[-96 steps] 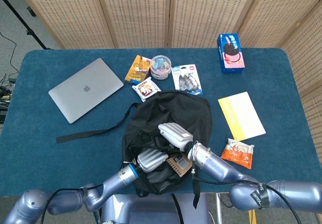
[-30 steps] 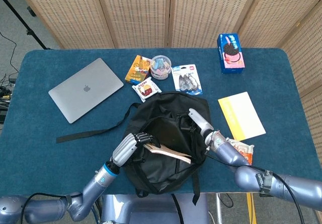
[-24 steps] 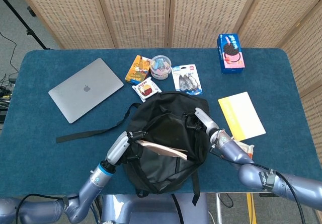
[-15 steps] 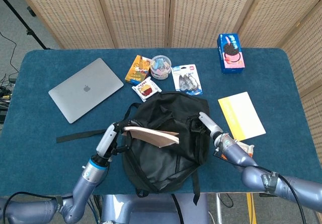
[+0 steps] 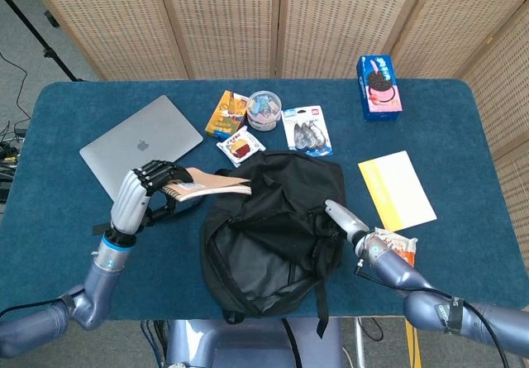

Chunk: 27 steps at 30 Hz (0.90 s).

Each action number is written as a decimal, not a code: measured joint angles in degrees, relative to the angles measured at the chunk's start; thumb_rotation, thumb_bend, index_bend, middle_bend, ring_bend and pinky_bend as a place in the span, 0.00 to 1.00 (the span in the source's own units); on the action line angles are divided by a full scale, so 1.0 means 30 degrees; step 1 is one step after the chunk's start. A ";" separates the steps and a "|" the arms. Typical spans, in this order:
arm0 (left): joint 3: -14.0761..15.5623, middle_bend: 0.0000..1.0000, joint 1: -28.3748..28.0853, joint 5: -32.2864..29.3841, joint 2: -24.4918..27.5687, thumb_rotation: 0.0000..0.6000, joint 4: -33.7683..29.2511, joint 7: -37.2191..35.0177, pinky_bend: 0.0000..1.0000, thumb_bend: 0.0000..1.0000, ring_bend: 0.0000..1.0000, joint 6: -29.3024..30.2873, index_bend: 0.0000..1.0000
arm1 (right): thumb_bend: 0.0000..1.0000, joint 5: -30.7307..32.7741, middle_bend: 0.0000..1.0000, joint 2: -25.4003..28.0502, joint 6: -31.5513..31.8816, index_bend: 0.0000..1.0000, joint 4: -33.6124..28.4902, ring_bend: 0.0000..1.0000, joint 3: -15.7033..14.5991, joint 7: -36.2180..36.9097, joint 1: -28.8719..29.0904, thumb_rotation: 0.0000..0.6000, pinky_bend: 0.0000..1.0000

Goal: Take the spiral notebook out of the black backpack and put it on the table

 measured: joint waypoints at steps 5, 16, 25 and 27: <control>0.0289 0.33 0.0452 -0.0119 -0.0307 1.00 0.4509 0.0696 0.45 0.95 0.29 0.0342 0.65 | 0.88 -0.0372 0.69 0.0037 0.0483 0.67 -0.0293 0.58 -0.0269 -0.0540 -0.0026 1.00 0.56; 0.0952 0.00 0.1514 -0.3367 0.2906 1.00 -0.0571 0.3382 0.00 0.09 0.00 -0.4544 0.00 | 0.01 -0.3876 0.00 0.0692 0.2955 0.15 -0.1066 0.00 -0.1535 -0.4455 -0.0280 1.00 0.06; 0.1518 0.00 0.2955 -0.6863 0.9791 1.00 -0.9773 0.7178 0.00 0.00 0.00 -0.7812 0.00 | 0.00 -0.8675 0.00 0.3344 0.7621 0.11 -0.3095 0.00 -0.3658 -1.0386 -0.1854 1.00 0.02; 0.1764 0.00 0.3614 -0.7164 1.1003 1.00 -1.0781 0.7306 0.00 0.01 0.00 -0.7869 0.00 | 0.00 -1.0023 0.00 0.4139 0.8896 0.11 -0.3283 0.00 -0.4060 -1.1005 -0.2486 1.00 0.02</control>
